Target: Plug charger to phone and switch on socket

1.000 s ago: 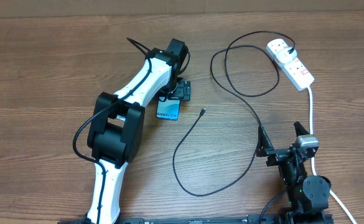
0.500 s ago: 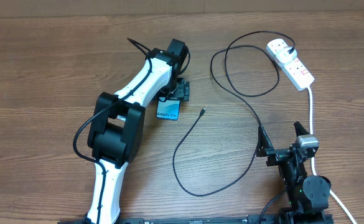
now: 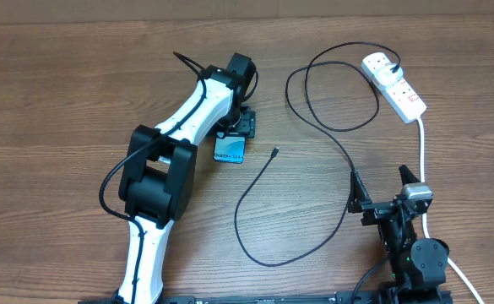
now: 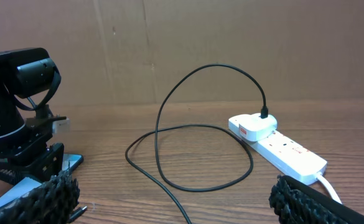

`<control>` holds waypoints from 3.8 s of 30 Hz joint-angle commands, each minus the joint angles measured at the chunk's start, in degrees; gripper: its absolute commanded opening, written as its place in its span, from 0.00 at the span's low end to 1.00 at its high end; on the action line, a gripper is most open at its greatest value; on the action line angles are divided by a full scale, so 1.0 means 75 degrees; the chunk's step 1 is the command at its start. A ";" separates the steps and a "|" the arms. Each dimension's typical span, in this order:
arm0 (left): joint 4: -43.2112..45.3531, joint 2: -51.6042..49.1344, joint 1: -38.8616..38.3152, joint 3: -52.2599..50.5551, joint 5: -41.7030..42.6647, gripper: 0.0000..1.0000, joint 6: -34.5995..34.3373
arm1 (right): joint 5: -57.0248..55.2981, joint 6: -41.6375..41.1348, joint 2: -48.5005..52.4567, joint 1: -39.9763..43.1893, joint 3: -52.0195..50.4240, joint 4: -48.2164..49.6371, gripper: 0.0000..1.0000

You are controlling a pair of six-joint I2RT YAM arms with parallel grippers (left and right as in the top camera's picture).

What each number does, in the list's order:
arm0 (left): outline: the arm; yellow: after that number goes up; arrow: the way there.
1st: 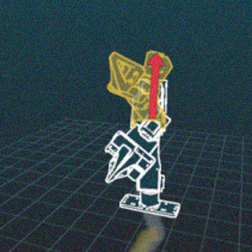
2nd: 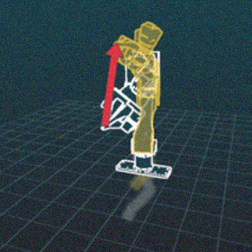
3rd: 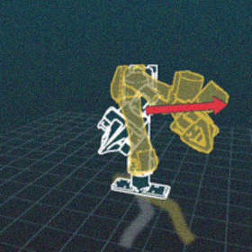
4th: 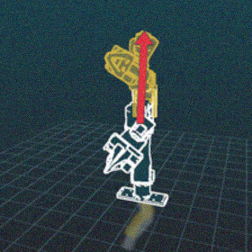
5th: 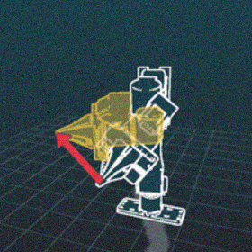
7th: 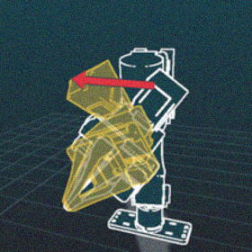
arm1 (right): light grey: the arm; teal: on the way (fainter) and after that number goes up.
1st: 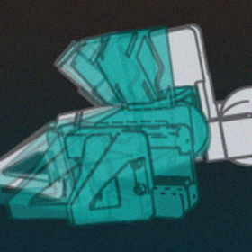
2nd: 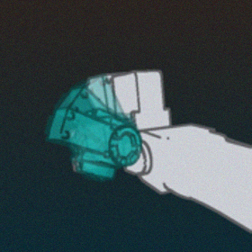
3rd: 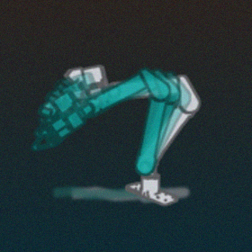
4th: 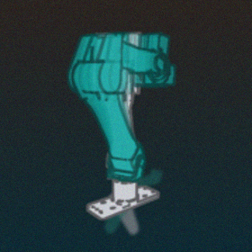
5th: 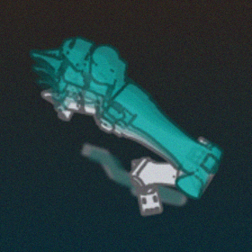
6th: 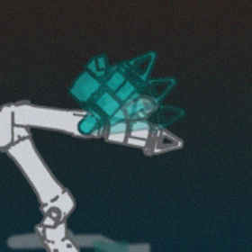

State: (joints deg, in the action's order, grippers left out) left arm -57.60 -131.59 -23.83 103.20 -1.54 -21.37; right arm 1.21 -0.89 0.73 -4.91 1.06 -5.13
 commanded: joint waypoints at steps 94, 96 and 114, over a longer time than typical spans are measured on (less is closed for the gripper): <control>-0.3722 -0.0396 0.1941 0.1877 1.2287 0.68 -0.0411 | 0.2530 -0.1326 -0.0076 -0.0038 -0.0079 0.1128 1.00; -0.3716 -0.0396 0.1941 0.1877 1.2284 0.69 -0.0408 | 0.4899 -0.2821 -0.0076 -0.0038 -0.0079 0.1300 1.00; -0.3724 -0.0396 0.1923 0.1877 1.2278 0.68 -0.0356 | 0.4092 -0.3284 0.2261 -0.0038 0.5520 -0.2879 1.00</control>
State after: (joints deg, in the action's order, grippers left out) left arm -85.52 -134.50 -9.63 115.61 87.05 -23.88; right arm 39.22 -37.65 9.23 -4.97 28.16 -13.76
